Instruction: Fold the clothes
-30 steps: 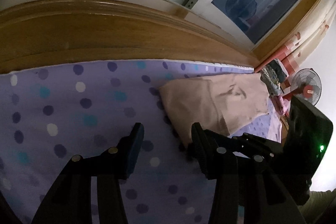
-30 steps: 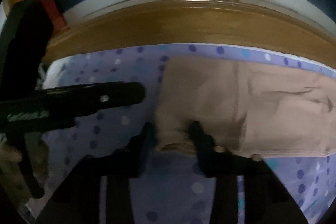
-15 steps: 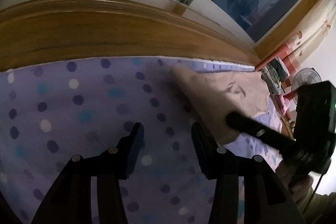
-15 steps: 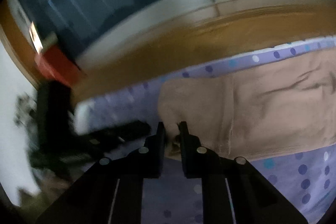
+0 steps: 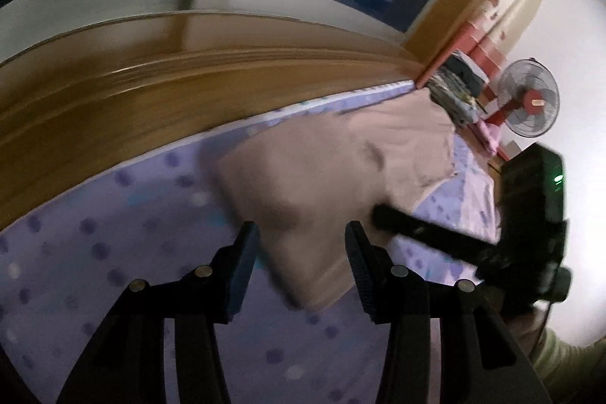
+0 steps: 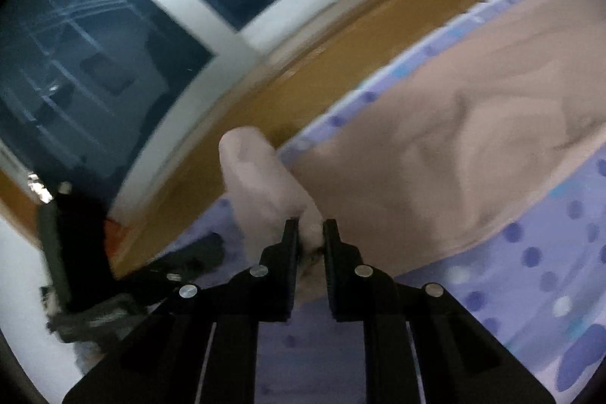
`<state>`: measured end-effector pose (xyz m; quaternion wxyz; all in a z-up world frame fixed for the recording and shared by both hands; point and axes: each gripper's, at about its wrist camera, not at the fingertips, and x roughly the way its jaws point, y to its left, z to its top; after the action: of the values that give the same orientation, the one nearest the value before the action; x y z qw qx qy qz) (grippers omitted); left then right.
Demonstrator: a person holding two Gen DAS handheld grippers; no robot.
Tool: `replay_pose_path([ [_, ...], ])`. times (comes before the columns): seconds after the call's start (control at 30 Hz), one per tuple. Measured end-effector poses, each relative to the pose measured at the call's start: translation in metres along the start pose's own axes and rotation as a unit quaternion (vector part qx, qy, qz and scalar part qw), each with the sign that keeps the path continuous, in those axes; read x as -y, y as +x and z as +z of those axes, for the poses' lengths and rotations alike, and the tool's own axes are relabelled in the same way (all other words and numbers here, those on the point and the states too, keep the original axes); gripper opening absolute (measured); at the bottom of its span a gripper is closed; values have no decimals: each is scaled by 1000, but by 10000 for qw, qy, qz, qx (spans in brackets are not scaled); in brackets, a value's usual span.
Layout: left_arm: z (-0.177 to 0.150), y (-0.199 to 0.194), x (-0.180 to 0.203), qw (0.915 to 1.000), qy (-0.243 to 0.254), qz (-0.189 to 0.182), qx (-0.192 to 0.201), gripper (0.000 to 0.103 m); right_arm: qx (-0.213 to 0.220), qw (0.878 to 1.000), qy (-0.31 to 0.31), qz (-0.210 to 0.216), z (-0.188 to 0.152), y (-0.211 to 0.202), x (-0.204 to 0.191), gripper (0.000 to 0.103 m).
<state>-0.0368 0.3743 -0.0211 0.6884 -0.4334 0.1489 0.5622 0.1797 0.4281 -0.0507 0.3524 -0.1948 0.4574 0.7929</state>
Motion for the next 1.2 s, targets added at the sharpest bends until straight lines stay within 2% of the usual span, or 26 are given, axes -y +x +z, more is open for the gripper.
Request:
replay_pose_path([
  [0.13, 10, 17, 15, 9997, 236, -30, -95, 48, -39, 9996, -50, -270, -2, 5, 9, 12],
  [0.23, 13, 29, 14, 9992, 345, -1, -206, 48, 15, 9986, -92, -529, -3, 4, 8, 12],
  [0.43, 16, 57, 6, 9981, 418, 37, -445, 48, 15, 9969, -116, -779, -4, 5, 7, 14],
  [0.53, 17, 55, 8, 9980, 452, 104, -427, 48, 18, 9957, -222, -901, -4, 2, 2, 16],
  [0.63, 25, 44, 17, 9987, 412, -183, -238, 48, 135, 9933, -570, -992, -3, -9, -12, 16],
  [0.7, 33, 46, 23, 9980, 519, -277, -249, 48, 207, 9907, -832, -1059, -4, -16, -22, 16],
  [0.77, 41, 60, 29, 9967, 704, -132, -392, 48, 168, 9901, -912, -1058, -7, -14, -26, 16],
  [0.87, 43, 89, 25, 9949, 690, 79, -730, 48, 35, 9901, -893, -1083, -11, -3, -23, 16],
  [0.97, 40, 92, 25, 9947, 811, 72, -622, 48, -191, 9902, -742, -1171, -12, 11, -10, 16],
  [1.07, 37, 87, 28, 9933, 953, 149, -636, 48, -197, 9920, -575, -1106, -13, 10, -5, 17],
  [1.13, 35, 70, 31, 9936, 945, 181, -584, 48, -213, 9907, -610, -1198, -14, 8, -8, 19],
  [1.17, 32, 60, 30, 9943, 906, 189, -530, 48, -205, 9897, -659, -1255, -15, 5, -12, 25],
  [1.2, 27, 48, 24, 9958, 763, 148, -479, 48, -193, 9886, -711, -1312, -17, 2, -16, 36],
])
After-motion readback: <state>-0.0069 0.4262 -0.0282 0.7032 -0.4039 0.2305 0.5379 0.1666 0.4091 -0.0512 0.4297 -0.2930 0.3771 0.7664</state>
